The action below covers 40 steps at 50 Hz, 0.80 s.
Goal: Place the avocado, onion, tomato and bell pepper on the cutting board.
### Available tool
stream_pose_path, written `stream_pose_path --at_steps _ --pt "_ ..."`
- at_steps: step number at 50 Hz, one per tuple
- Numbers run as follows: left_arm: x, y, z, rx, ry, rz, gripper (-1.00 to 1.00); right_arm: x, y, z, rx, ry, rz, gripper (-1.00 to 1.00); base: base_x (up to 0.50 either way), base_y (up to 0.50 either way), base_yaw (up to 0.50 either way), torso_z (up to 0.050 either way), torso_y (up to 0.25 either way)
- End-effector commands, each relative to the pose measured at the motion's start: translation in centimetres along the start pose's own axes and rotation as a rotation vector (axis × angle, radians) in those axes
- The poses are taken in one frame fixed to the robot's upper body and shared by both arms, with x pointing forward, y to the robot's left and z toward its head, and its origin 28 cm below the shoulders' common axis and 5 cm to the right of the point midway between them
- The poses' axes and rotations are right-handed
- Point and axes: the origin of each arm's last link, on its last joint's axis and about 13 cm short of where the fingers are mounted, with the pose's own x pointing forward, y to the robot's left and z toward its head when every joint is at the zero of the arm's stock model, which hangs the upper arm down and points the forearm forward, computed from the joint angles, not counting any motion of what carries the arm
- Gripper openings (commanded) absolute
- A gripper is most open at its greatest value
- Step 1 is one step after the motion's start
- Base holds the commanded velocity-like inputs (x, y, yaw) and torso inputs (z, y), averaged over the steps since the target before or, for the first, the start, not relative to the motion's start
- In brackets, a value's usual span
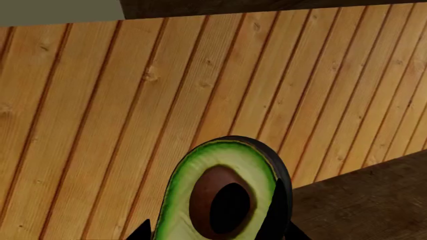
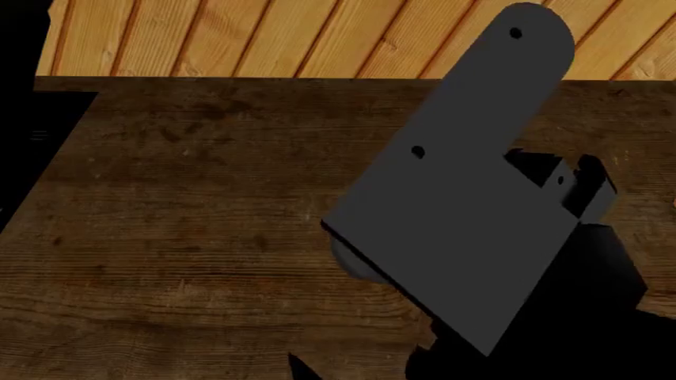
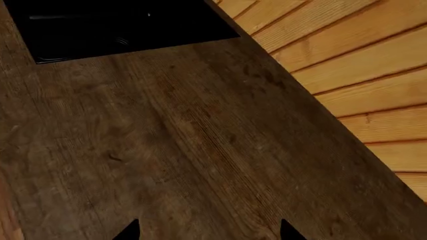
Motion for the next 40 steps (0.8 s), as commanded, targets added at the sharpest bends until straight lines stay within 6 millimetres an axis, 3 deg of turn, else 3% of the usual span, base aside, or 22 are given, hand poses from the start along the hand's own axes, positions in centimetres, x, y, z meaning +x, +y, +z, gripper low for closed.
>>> stream_pose_path --at_steps 1,17,40 --pt "0.1 0.1 0.2 -0.01 -0.011 0.011 -1.0 -1.1 0.9 0.6 -0.014 0.034 0.088 1.0 0.0 0.0 0.0 0.0 0.0" --pt "0.4 0.0 0.2 -0.01 -0.018 0.006 -1.0 -2.8 2.2 1.4 -0.022 0.085 0.231 1.0 0.0 0.0 0.0 0.0 0.001" --pt "0.6 -0.2 0.2 -0.011 -0.018 -0.008 -1.0 -4.2 3.2 1.2 -0.104 0.256 0.189 1.0 0.0 0.0 0.0 0.0 0.0"
